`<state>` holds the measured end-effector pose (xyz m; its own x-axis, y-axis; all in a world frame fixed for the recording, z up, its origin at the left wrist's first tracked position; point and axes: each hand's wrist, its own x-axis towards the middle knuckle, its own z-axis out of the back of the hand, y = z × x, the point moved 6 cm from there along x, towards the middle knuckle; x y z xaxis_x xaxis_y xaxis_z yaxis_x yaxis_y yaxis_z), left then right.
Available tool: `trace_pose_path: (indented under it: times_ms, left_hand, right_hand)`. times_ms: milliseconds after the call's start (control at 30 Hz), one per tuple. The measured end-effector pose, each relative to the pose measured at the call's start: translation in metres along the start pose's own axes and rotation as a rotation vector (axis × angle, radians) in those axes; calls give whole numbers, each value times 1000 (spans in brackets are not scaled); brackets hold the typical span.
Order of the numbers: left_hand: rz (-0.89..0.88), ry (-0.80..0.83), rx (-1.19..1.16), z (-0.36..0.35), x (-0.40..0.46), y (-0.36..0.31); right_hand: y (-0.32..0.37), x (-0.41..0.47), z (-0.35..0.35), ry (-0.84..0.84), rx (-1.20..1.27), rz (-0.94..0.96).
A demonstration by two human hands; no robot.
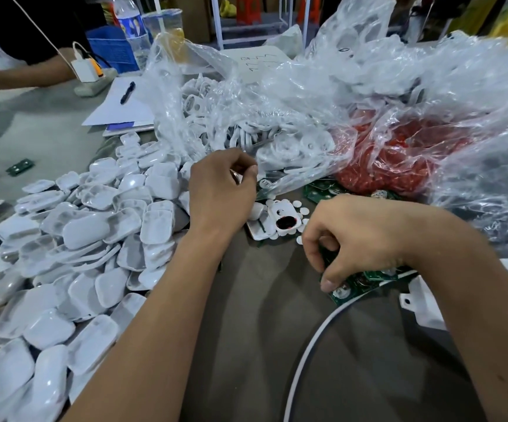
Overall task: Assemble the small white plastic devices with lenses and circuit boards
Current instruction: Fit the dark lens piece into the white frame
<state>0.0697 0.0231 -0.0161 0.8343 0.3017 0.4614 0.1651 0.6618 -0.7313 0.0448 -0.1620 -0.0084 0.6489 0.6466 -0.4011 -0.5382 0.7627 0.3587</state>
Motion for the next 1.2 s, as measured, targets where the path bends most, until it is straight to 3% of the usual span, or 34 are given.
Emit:
trace_pose_path:
  times_ms: [300, 467, 533, 633, 767, 900, 1033, 1200]
  left_hand:
    - [-5, -1, -52, 1, -1, -2]
    - [4, -5, -71, 3, 1, -1]
    - [6, -5, -80, 4, 2, -1]
    - [-11, 3, -100, 5, 0, -5]
    - [-112, 192, -96, -1, -5, -24]
    - [-161, 367, -74, -11, -12, -32]
    - [-198, 351, -76, -17, -15, -36]
    - [-182, 353, -13, -17, -11, -26]
  right_hand:
    - [-4, -7, -2, 8, -32, -15]
    - [-5, -14, 12, -24, 145, 42]
    - [-6, -15, 22, -135, 217, 40]
    - [-16, -9, 39, -441, 327, -53]
    - [-19, 8, 49, -657, 362, -107]
    - [-26, 26, 38, -703, 286, -183]
    - [-31, 28, 32, -758, 213, -223]
    - [-30, 28, 24, -652, -4, -272]
